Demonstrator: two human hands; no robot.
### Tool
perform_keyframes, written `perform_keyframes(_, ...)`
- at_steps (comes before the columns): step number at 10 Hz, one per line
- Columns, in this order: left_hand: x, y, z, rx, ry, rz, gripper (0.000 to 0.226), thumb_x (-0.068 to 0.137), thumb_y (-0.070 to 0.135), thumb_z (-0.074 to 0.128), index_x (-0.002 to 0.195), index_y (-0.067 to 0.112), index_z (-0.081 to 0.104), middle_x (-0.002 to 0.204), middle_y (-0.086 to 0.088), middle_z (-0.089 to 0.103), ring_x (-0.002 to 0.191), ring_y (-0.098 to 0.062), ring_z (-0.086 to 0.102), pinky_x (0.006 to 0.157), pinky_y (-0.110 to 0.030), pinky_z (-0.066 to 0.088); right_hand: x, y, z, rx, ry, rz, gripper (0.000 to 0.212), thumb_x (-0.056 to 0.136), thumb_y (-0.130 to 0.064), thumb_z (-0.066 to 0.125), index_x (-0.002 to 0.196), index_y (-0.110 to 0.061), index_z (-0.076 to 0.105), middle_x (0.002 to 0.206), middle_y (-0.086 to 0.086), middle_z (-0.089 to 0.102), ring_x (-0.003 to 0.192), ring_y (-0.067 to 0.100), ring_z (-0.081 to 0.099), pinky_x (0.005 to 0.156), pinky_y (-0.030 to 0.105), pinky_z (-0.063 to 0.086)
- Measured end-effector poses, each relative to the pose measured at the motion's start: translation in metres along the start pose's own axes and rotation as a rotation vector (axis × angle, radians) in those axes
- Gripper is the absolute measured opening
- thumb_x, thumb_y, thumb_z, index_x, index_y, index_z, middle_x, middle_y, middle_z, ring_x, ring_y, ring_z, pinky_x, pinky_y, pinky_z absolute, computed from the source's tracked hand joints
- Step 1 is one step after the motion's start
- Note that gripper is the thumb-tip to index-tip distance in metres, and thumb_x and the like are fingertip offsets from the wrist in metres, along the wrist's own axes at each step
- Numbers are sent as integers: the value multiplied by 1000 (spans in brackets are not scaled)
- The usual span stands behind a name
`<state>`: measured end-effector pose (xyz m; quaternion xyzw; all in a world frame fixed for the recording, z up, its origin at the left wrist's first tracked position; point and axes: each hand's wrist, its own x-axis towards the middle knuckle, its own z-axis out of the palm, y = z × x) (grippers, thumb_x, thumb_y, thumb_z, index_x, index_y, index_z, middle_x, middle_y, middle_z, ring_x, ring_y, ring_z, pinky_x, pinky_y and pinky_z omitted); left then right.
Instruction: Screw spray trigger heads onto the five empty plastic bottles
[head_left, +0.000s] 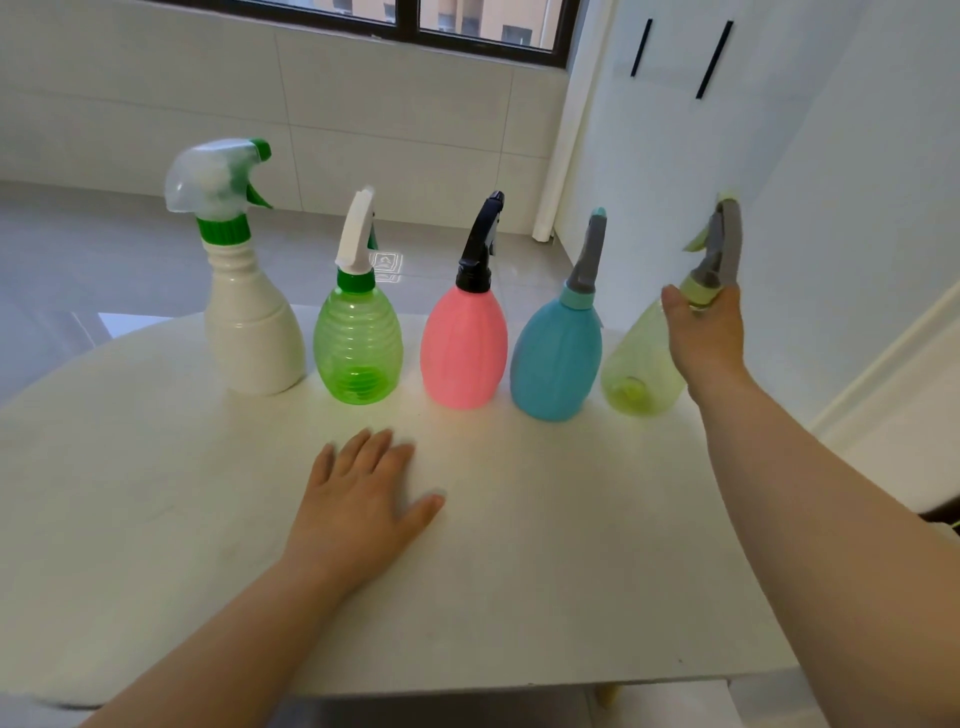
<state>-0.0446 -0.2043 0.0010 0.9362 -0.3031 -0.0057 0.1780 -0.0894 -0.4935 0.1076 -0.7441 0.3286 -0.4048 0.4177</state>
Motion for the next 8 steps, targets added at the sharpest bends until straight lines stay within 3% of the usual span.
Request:
perform_keyframes(4, 1, 1, 0, 28, -11, -11, 64, 84, 61, 32, 138, 30, 19, 154, 5, 15, 142, -11, 5, 115, -35, -1, 9, 17, 1, -132, -150, 56, 63, 79, -32, 63, 128, -13, 29, 131, 11, 43, 116, 28, 45, 87, 32, 36)
perform_keyframes(6, 1, 2, -1, 14, -24, -23, 66, 84, 61, 33, 138, 28, 19, 154, 4, 15, 142, -11, 5, 115, -35, -1, 3, 14, -13, -102, -232, 118, 85, 76, -34, 66, 141, -25, 11, 150, 7, 25, 134, 27, 30, 107, 42, 29)
perform_keyframes(7, 2, 1, -3, 6, -36, -23, 64, 84, 60, 33, 138, 27, 21, 154, 4, 16, 142, -12, 6, 116, -36, 0, -8, 10, -26, -56, -189, 143, 82, 79, -37, 62, 141, -25, 10, 150, 6, 25, 135, 26, 29, 104, 39, 29)
perform_keyframes(8, -2, 5, -7, 25, -76, -3, 62, 86, 56, 34, 138, 26, 21, 154, 3, 15, 142, -12, 7, 116, -36, 1, -39, 9, -36, 5, -24, 173, 67, 83, -35, 57, 138, -20, 22, 143, 8, 37, 125, 22, 39, 92, 31, 32)
